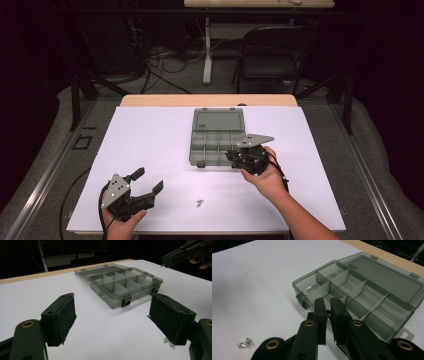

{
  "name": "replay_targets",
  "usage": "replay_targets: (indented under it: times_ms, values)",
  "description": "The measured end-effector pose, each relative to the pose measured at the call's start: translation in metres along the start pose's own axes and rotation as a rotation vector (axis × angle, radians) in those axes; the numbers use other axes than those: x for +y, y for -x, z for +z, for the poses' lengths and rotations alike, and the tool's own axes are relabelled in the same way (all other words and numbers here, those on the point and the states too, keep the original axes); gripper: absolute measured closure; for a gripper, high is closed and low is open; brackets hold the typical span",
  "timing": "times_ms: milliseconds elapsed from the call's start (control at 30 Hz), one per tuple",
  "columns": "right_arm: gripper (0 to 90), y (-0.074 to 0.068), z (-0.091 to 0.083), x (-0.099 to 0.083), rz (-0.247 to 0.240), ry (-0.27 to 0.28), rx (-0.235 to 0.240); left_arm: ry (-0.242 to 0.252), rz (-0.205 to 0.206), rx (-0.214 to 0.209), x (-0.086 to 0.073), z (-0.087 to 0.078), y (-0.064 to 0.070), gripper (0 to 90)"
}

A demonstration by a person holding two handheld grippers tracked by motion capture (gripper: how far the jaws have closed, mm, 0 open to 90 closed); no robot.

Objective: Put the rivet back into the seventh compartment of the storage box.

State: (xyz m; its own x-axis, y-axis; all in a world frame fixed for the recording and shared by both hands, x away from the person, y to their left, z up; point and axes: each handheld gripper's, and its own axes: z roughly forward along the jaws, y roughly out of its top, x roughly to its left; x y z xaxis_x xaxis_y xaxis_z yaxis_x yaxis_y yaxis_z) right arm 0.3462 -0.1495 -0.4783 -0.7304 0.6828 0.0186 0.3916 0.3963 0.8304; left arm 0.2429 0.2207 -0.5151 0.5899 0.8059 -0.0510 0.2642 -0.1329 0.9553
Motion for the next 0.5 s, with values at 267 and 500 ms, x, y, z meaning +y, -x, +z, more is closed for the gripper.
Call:
replay_targets:
  times_ms: [267, 500]
  values:
    - [83.3, 0.015, 0.013, -0.002, 0.034, -0.016, -0.031, 0.002, -0.001, 0.000, 0.000, 0.000, 0.000, 20.8]
    - [83.3, 0.021, 0.025, -0.004, 0.054, -0.026, -0.045, -0.006, 0.001, -0.003, 0.000, 0.000, -0.001, 20.8]
